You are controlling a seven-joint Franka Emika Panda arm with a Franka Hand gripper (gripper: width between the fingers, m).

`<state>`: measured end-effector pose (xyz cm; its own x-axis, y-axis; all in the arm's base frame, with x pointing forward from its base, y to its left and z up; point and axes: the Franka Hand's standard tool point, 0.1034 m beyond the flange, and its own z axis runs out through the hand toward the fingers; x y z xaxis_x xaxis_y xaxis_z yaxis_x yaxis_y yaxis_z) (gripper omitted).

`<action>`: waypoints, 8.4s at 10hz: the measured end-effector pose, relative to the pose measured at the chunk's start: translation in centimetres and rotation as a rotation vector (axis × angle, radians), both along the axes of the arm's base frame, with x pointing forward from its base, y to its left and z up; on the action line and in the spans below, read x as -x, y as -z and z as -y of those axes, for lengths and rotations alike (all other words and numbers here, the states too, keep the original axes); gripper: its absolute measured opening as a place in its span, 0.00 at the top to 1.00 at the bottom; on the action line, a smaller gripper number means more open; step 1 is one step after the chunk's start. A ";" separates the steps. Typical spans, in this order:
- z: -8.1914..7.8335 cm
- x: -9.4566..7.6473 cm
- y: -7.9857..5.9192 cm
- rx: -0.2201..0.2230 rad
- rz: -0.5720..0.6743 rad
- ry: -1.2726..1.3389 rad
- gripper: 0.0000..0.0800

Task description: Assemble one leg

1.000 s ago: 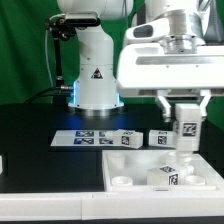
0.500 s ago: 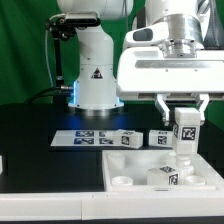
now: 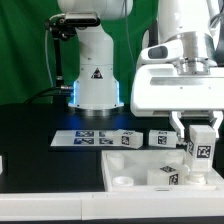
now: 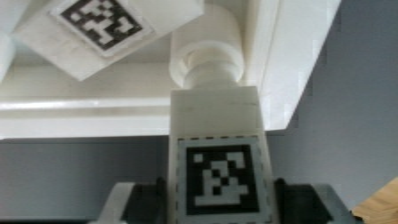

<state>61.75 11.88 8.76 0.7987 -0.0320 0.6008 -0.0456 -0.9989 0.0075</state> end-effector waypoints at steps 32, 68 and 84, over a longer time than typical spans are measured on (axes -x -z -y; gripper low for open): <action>0.8 -1.4 1.0 -0.258 -0.578 0.506 0.64; 0.1 -2.3 1.4 -0.450 -0.509 0.999 0.23; 0.8 -3.0 1.1 -0.104 -0.526 0.135 0.62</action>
Offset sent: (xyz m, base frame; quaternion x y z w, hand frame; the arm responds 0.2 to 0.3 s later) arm -0.0017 -0.0033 -0.0148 0.0037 0.0121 0.0015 0.9999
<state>64.70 11.04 7.64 0.9751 -0.1928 0.1096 -0.1902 -0.9811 -0.0343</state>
